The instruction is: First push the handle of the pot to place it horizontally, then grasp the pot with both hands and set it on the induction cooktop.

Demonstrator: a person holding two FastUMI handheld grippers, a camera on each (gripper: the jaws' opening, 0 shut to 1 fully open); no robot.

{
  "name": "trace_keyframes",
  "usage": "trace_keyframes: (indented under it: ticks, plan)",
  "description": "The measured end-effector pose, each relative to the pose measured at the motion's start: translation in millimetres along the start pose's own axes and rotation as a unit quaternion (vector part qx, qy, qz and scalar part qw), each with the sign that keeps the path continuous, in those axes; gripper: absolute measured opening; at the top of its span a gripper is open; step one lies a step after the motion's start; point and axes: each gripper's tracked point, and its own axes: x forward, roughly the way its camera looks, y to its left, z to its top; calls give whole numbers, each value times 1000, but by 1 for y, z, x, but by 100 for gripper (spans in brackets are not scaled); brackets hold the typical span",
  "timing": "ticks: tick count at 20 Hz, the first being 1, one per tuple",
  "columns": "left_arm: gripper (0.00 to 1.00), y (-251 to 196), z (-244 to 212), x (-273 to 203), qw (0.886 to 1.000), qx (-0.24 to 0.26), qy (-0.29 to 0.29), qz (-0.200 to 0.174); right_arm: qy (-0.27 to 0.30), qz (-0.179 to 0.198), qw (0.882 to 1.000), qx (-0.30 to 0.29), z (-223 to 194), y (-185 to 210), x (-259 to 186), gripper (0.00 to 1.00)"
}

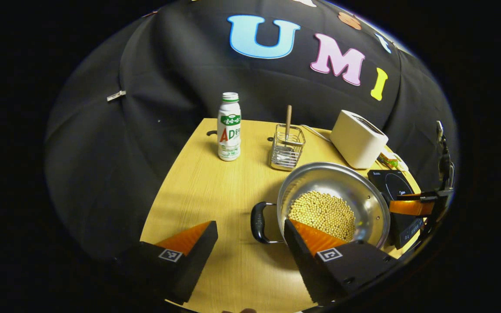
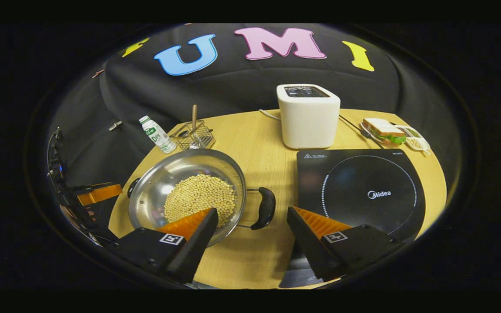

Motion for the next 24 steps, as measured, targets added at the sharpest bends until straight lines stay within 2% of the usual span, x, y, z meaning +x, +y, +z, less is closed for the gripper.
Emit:
trace_keyframes:
  ticks: [5, 8, 14, 17, 18, 20, 22, 24]
  plan:
    - [94, -22, -3, 37, 998, -36, 11, -42, 19, 4, 999, 26, -3, 2, 21, 100]
    - [96, -34, -13, 58, 996, -54, 36, -65, 35, 8, 999, 34, -9, 7, 33, 100]
    - [96, -39, -31, 88, 990, -72, 81, -87, 70, 12, 997, 35, -24, 12, 57, 98]
    - [93, -43, -38, 94, 988, -74, 99, -95, 72, 2, 997, 34, -26, 7, 66, 94]
    - [93, -41, -37, 96, 989, -69, 98, -89, 74, -3, 997, 32, -26, 4, 67, 82]
    - [88, -36, -39, 95, 990, -58, 103, -81, 77, -6, 996, 34, -29, -1, 71, 67]
    - [80, -29, -40, 97, 990, -52, 107, -72, 85, -7, 996, 37, -31, -2, 72, 68]
    - [65, -27, -42, 95, 989, -55, 113, -72, 92, -2, 995, 43, -32, -1, 73, 67]
